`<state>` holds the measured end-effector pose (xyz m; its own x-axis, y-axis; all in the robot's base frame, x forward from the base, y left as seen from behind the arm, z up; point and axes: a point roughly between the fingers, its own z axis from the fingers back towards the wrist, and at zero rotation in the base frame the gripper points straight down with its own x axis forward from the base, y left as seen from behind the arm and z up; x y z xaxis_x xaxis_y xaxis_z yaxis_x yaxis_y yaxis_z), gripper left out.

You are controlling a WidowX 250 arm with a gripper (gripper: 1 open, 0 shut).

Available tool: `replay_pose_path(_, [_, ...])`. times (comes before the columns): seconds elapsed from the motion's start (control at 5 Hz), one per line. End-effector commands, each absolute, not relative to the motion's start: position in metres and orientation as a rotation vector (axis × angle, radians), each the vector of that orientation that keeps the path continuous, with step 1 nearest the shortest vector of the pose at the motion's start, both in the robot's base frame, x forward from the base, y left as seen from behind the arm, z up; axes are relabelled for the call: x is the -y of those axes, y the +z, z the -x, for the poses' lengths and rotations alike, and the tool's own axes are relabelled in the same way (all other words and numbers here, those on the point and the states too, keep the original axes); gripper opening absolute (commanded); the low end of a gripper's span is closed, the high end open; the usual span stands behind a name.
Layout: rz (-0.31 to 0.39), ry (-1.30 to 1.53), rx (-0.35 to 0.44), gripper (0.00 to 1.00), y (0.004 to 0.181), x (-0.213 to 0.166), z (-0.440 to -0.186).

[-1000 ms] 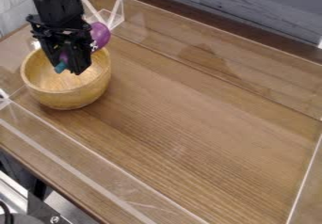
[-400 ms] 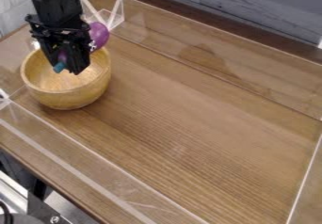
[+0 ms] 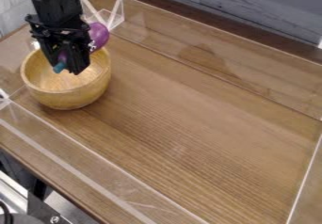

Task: Put the purple eggplant in the brown bowl

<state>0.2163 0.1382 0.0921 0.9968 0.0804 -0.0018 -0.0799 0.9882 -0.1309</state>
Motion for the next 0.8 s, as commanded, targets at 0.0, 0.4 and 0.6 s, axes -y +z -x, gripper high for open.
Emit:
replay_pose_path(0.0, [0.104, 0.092, 0.051, 0.00, 0.1053, -0.1466, -0.2217])
replay_pose_path(0.4, [0.105, 0.091, 0.050, 0.00, 0.1053, -0.1462, -0.2211])
replay_pose_path(0.6, [0.104, 0.092, 0.049, 0.00, 0.1035, -0.1491, -0.2210])
